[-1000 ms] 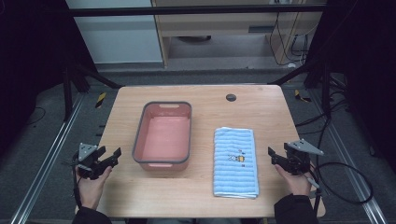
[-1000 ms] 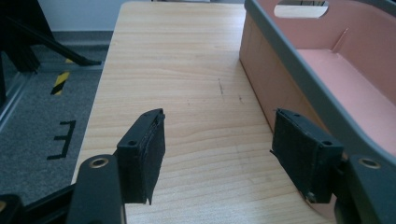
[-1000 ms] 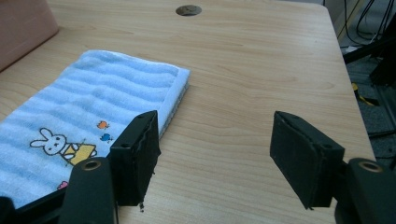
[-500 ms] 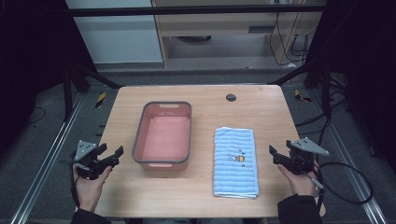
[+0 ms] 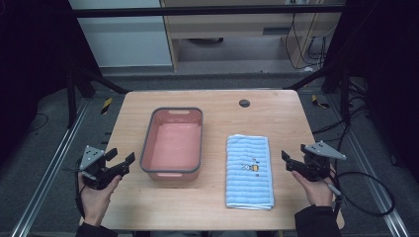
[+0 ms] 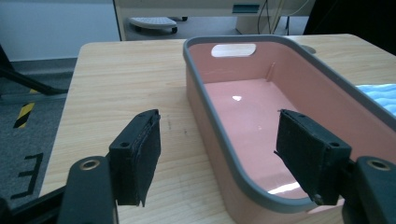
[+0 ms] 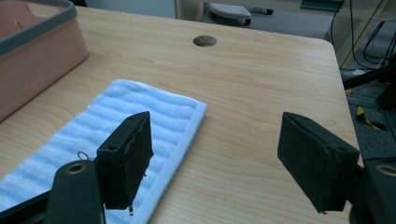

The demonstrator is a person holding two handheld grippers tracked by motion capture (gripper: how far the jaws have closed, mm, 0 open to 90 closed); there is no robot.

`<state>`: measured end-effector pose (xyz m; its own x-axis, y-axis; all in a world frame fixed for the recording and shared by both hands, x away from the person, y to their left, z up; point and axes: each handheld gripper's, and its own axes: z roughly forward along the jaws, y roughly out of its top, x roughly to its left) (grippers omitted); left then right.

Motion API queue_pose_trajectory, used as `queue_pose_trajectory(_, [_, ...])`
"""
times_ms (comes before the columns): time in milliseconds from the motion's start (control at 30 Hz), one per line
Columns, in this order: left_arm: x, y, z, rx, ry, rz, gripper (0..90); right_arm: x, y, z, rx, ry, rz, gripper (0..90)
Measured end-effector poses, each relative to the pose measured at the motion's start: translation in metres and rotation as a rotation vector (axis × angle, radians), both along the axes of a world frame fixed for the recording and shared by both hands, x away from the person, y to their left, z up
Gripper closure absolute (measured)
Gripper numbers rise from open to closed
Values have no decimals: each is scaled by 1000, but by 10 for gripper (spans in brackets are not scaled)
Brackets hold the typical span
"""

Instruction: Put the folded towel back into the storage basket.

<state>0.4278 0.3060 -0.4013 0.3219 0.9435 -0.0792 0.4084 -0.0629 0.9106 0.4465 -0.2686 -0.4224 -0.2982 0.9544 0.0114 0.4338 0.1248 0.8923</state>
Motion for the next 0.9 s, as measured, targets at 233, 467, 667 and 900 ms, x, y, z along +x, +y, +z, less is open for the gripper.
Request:
queue_pose_trajectory(233, [0, -15, 9, 6, -16, -38, 310, 6, 5, 11, 10, -15, 12, 253])
queue_pose_trajectory(467, [0, -33, 17, -2, -27, -82, 312, 10, 7, 20, 14, -30, 17, 248])
queue_pose_trajectory(667, [1, -49, 20, -1, -37, -111, 311, 13, 7, 29, 24, -35, 24, 232])
queue_pose_trajectory(900, [4, -74, 19, 8, -34, -160, 318, 17, 8, 34, 13, -37, 25, 228])
